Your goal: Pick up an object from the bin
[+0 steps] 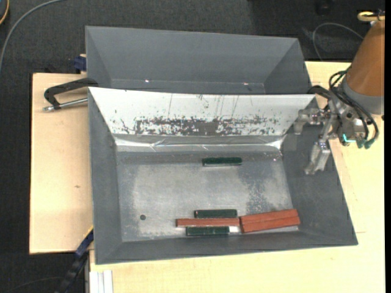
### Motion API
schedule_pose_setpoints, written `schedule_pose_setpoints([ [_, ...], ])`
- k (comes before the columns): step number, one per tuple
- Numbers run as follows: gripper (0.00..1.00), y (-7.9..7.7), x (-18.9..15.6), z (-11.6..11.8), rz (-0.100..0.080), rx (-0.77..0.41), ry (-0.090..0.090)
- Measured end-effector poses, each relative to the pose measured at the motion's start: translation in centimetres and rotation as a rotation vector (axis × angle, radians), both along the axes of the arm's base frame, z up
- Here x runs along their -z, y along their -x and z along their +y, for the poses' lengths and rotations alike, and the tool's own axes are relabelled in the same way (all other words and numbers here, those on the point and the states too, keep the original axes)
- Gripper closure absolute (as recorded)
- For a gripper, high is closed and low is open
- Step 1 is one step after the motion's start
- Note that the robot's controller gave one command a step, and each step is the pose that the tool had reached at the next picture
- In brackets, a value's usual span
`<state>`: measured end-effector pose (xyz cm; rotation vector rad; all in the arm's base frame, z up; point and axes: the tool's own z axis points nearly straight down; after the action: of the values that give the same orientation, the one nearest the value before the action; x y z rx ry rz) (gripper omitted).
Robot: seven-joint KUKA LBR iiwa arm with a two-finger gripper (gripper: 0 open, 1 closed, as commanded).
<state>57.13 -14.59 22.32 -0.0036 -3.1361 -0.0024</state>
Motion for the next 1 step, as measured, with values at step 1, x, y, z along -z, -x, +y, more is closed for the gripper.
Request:
schedule_pose_setpoints([
  [1, 0.0, 5.08, 8.41, 6.76, 0.003, -0.102, -0.004],
])
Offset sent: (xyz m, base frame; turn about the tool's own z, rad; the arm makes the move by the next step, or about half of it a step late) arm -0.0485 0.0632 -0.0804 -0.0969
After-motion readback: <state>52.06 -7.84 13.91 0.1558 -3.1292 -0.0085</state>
